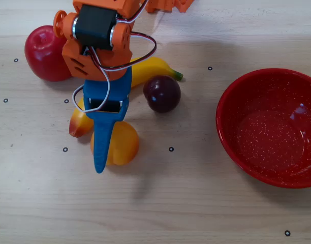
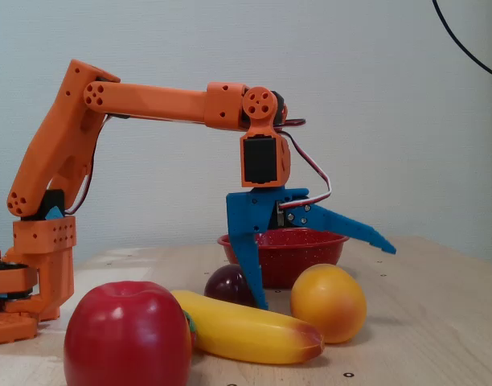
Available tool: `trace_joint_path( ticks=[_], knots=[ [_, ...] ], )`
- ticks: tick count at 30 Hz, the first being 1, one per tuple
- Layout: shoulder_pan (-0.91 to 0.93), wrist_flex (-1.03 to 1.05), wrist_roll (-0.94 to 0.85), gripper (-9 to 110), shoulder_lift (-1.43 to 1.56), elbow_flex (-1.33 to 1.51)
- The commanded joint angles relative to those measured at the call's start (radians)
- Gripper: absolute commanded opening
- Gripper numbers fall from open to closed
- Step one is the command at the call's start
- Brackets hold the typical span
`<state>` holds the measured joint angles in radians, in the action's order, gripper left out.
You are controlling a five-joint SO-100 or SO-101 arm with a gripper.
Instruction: Put the peach in the red bowl.
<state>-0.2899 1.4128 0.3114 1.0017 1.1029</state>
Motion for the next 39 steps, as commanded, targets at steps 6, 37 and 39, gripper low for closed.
trace_joint_path(
  ticks=[6, 37, 39],
  knots=[
    [-0.003, -0.034, -0.015, 66, -0.02, -0.133],
    [0.071, -0.071, -0.12, 66, -0.118, -0.204],
    [0.067, -0.077, -0.118, 66, -0.118, -0.204]
  ],
)
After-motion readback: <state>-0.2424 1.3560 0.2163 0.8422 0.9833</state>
